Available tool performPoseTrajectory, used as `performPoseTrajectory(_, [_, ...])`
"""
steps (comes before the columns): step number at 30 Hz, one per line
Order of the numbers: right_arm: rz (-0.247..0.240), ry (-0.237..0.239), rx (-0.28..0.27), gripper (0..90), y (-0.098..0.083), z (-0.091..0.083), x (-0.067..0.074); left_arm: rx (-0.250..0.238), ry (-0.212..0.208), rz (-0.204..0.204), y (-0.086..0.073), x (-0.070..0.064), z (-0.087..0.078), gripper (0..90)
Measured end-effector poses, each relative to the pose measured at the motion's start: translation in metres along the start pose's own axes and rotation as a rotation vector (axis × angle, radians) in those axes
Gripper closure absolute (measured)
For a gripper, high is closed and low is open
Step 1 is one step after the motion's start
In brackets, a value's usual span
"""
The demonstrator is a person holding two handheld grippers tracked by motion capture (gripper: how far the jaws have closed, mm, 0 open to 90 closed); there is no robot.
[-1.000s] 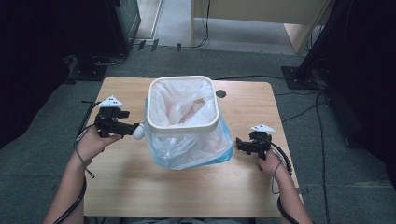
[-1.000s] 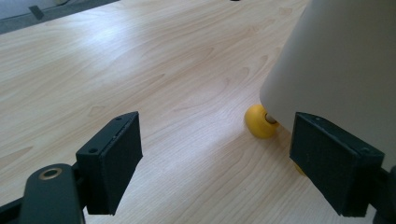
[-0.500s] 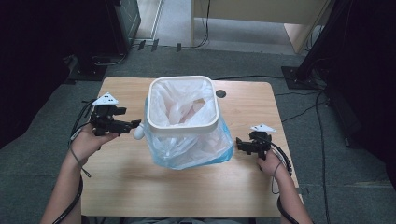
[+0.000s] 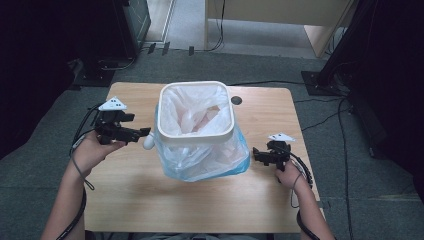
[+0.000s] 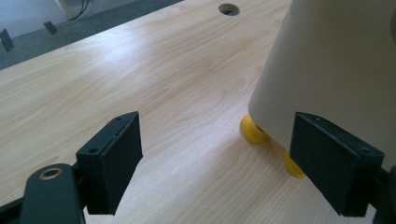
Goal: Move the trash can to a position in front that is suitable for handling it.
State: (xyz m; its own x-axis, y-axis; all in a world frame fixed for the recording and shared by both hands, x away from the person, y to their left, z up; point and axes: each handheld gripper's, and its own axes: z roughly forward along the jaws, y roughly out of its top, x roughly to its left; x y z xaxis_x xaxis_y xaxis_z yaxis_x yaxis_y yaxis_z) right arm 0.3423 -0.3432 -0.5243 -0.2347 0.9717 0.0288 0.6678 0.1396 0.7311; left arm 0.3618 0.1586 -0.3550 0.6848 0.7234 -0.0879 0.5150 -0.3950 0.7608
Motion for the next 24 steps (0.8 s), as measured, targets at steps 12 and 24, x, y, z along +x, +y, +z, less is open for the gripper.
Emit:
performPoseTrajectory(12, [0.0, 0.0, 0.0, 9.7, 0.0, 0.0, 0.0, -0.038, 0.016, -0.008, 0.007, -0.002, -0.013, 16.5])
performPoseTrajectory(24, [0.0, 0.0, 0.0, 9.7, 0.0, 0.0, 0.0, -0.051, 0.005, 0.018, 0.019, -0.007, -0.022, 16.5])
